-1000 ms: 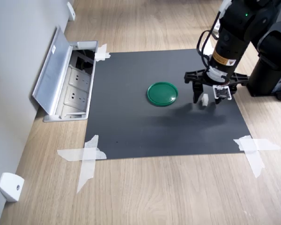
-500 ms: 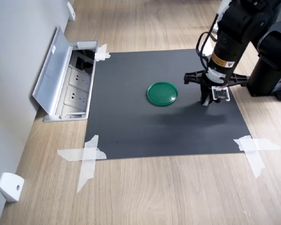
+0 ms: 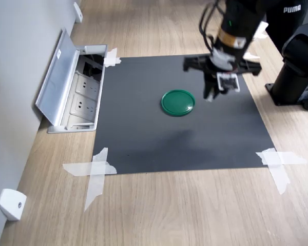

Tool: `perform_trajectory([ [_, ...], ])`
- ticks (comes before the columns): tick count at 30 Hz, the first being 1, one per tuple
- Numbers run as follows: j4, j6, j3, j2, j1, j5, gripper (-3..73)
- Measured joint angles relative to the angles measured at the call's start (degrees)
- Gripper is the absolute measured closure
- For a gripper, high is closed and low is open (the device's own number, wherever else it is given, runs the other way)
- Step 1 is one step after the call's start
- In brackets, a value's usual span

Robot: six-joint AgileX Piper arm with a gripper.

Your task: Grasp a white terminal and put it on the green lid.

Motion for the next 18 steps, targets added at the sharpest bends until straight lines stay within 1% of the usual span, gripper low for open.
perform_trajectory([
  [2,1.8,-1.1,-3.0,0.1,-1.4,0.3,61.3],
  [4,3.4,-2.6,-4.7,1.0,-4.1,0.3,61.3],
  [8,4.4,-4.7,-5.1,4.5,-10.1,0.3,61.3],
  [12,4.3,-5.1,-5.1,8.0,-14.1,-1.8,61.3],
  [18,1.0,-5.2,-3.3,11.7,-17.0,-6.4,61.3],
])
